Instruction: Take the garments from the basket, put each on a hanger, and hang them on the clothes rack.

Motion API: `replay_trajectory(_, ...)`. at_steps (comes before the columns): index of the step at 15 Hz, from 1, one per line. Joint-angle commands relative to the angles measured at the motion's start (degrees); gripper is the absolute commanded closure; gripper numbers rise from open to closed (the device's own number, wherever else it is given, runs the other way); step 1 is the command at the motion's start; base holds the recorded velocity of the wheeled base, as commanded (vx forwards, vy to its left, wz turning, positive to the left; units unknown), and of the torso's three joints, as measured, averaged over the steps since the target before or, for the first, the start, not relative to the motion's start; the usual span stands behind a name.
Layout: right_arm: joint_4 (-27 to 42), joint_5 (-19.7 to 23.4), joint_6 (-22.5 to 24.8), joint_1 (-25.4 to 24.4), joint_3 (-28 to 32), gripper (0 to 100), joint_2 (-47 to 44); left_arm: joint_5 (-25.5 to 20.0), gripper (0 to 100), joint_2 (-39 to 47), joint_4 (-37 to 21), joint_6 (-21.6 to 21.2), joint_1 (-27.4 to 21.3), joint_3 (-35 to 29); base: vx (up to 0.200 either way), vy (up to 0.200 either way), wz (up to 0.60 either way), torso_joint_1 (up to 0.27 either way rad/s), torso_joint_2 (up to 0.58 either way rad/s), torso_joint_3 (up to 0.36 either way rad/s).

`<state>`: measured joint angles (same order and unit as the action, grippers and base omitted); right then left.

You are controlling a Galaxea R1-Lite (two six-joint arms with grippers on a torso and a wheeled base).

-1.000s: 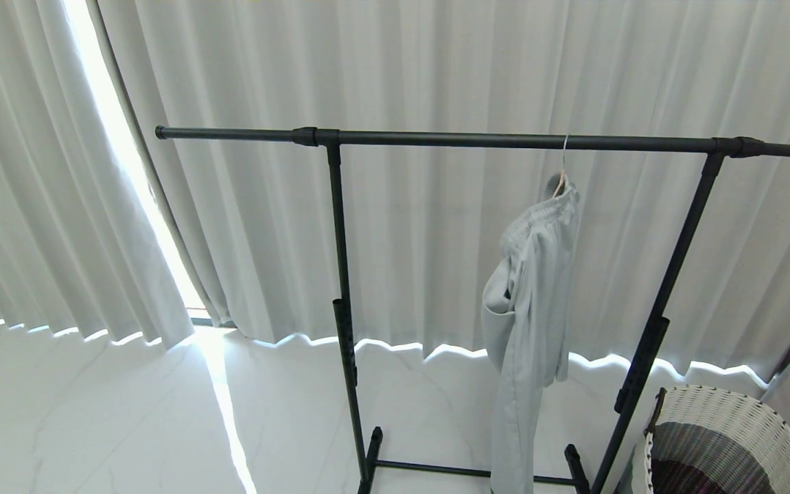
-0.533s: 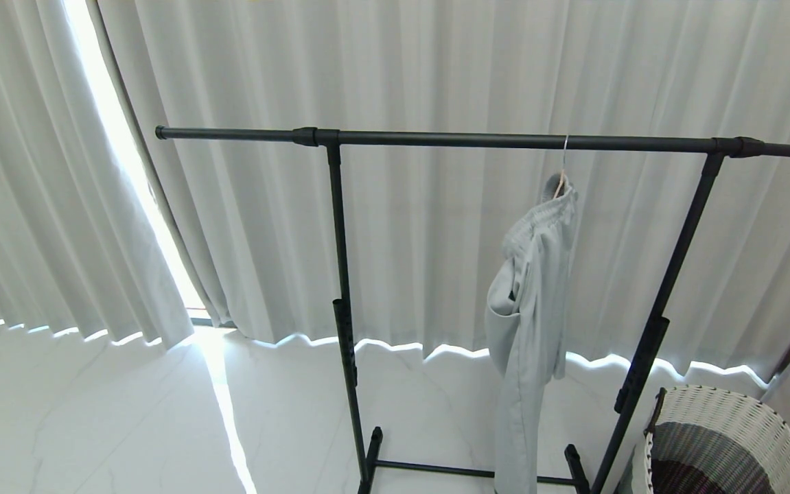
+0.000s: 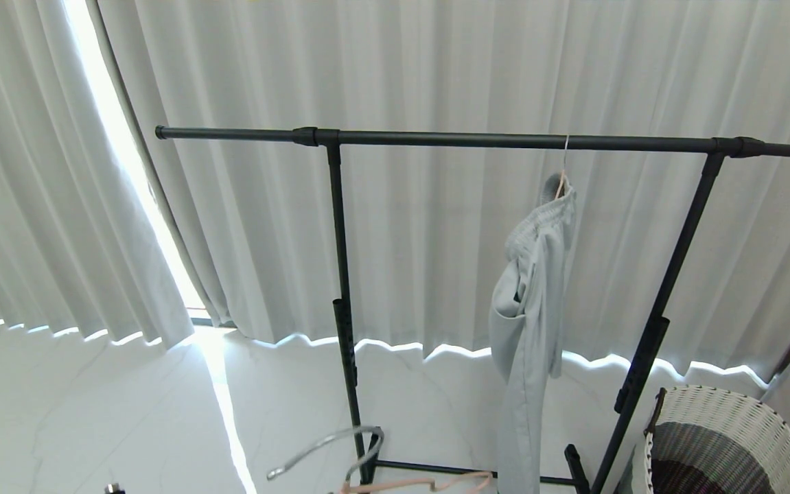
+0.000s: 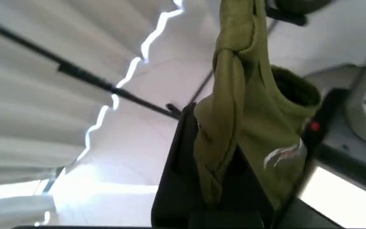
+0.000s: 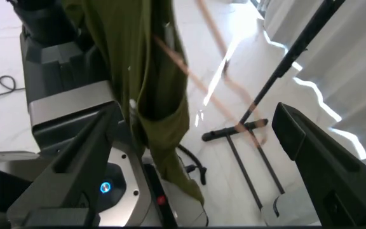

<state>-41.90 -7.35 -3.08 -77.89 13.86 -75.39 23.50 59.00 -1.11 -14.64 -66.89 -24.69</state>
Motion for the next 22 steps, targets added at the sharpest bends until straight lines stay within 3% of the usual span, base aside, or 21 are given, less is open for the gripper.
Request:
replay_trajectory(1, -0.02, -0.03, -0.17, 0.1, 0.64, 0, -1.34, 0.14, 100, -0.38, 1.99, 0.14, 3.34, -1.42, 0.0, 0.0, 0.0, 0.0, 0.0, 0.0)
replay_trajectory(5, 0.06, -0.82, -6.58, 3.18, 5.12, 0, -6.88, 0.23, 100, -0.12, 6.29, 2.6, 4.84, -5.99, 0.0, 0.0, 0.0, 0.0, 0.0, 0.0)
replay_trajectory(10, 0.06, -7.15, -14.76, 6.25, 13.82, 0, -17.34, 0.14, 100, 0.15, 6.38, 2.69, 4.84, -9.24, 0.0, 0.0, 0.0, 0.0, 0.0, 0.0)
replay_trajectory(14, 0.15, -7.41, -15.02, 8.54, 18.31, 0, -21.91, 0.14, 100, 0.15, 6.38, 2.69, 4.84, -9.68, 0.0, 0.0, 0.0, 0.0, 0.0, 0.0)
replay_trajectory(22, 0.41, -7.5, -12.47, 8.28, 17.6, 0, -25.25, 0.14, 100, 0.15, 6.38, 2.69, 4.84, -11.35, 0.0, 0.0, 0.0, 0.0, 0.0, 0.0)
